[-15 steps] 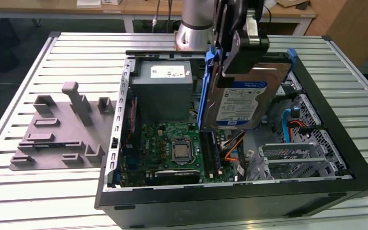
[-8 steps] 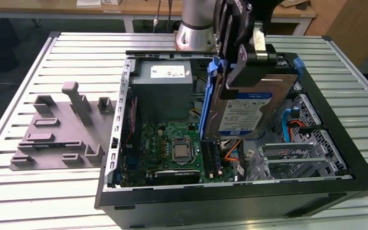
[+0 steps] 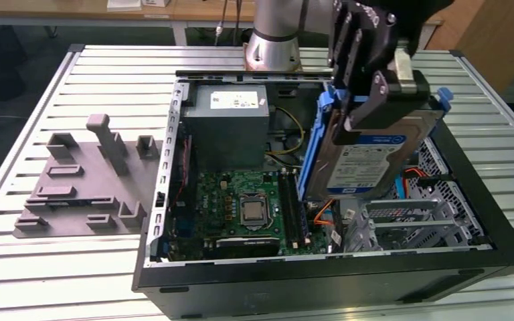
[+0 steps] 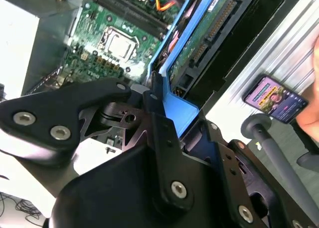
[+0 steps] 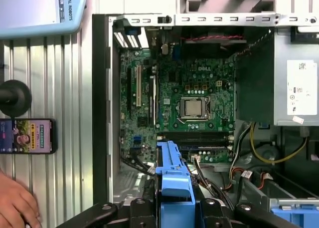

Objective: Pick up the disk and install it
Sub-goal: 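Insert the disk into the insertion slot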

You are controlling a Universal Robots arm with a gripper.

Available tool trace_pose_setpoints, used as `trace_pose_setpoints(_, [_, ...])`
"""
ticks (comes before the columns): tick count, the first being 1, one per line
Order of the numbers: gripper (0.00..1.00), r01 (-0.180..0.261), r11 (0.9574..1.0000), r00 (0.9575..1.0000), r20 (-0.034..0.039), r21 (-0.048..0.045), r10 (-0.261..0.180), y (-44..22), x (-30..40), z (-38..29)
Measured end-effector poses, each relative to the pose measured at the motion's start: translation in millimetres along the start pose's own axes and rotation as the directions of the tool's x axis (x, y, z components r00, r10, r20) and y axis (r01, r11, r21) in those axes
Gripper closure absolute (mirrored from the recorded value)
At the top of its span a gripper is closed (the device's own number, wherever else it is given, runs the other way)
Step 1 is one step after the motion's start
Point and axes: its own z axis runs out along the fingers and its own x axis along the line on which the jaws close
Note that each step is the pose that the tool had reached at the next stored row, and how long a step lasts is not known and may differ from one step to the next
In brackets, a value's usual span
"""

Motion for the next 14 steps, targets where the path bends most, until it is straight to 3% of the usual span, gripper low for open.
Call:
trace_pose_setpoints(2, [0.64, 0.0, 1.0, 1.0, -0.0002, -0.0001, 0.0, -4.4, 1.8, 0.4])
trace_pose_setpoints(7, [0.64, 0.0, 1.0, 1.0, -0.0001, -0.0001, 0.0, -7.8, 13.5, 4.0])
trace_pose_setpoints(14, [0.64, 0.0, 1.0, 1.0, -0.0001, -0.0001, 0.0, -35.7, 16.2, 7.1])
